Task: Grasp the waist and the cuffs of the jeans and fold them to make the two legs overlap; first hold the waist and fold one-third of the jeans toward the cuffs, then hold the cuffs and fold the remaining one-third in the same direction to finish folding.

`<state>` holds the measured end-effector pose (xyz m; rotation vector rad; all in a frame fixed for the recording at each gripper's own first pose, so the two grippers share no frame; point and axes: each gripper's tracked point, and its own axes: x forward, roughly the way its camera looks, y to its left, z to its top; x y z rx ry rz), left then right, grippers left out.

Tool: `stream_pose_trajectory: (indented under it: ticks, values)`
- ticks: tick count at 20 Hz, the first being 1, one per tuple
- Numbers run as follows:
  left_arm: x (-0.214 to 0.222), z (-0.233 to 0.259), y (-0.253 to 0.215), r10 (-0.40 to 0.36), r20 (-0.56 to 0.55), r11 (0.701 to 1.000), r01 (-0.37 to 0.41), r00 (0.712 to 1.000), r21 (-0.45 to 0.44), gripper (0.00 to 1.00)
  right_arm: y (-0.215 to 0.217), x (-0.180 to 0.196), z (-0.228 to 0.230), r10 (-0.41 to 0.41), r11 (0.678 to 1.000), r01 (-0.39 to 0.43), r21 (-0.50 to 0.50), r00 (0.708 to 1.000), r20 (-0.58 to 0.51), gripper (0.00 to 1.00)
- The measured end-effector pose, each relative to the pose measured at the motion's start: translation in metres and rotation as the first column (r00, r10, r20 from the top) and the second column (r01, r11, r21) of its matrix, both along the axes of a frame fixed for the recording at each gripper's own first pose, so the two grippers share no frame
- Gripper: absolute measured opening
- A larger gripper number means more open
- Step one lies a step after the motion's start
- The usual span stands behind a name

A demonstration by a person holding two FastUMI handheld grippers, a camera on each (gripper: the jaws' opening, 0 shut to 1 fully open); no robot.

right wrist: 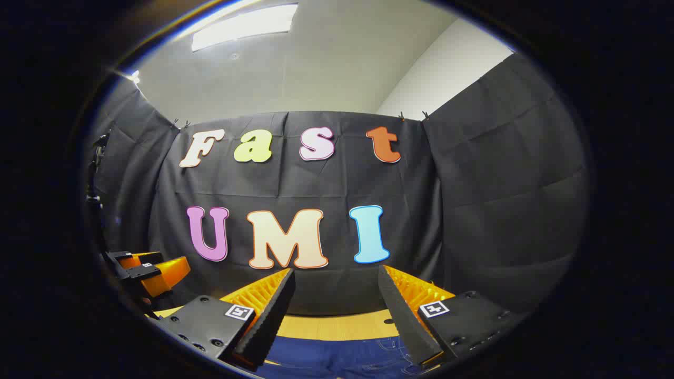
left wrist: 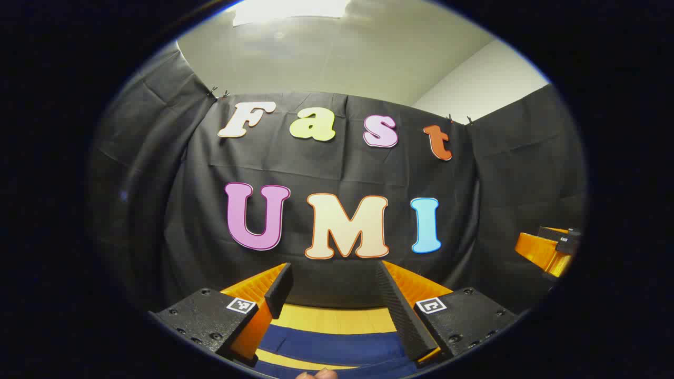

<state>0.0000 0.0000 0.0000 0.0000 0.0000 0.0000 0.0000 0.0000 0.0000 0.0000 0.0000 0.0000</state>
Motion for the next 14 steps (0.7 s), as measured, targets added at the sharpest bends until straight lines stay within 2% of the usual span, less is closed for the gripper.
stream_pose_trajectory:
  ticks: [1, 4, 8, 11, 14]
  values:
    - [-0.002, -0.002, 0.003, 0.010, -0.008, 1.000, -0.010, 1.000, 0.009, 0.92, -0.001, 0.000, -0.002, 0.005, 1.000, -0.005, 0.001, 1.000, -0.007, 0.98]
    - [-0.012, -0.008, 0.008, 0.034, -0.028, 0.999, -0.033, 0.999, 0.023, 0.94, -0.006, 0.002, -0.002, 0.019, 1.000, -0.019, 0.010, 1.000, -0.011, 0.98]
    - [-0.024, -0.012, 0.020, 0.107, -0.038, 0.991, -0.104, 0.994, 0.080, 0.93, -0.009, 0.009, -0.005, 0.057, 0.998, -0.057, 0.019, 0.998, 0.000, 0.98]
    - [-0.036, -0.006, 0.027, 0.146, -0.031, 0.984, -0.142, 0.989, 0.104, 0.94, -0.011, 0.010, -0.015, 0.101, 0.995, -0.100, 0.015, 0.995, -0.014, 0.98]
    - [-0.051, -0.021, 0.037, 0.193, -0.064, 0.974, -0.184, 0.979, 0.132, 0.95, -0.006, 0.002, -0.032, 0.181, 0.983, -0.180, 0.029, 0.983, -0.040, 0.98]
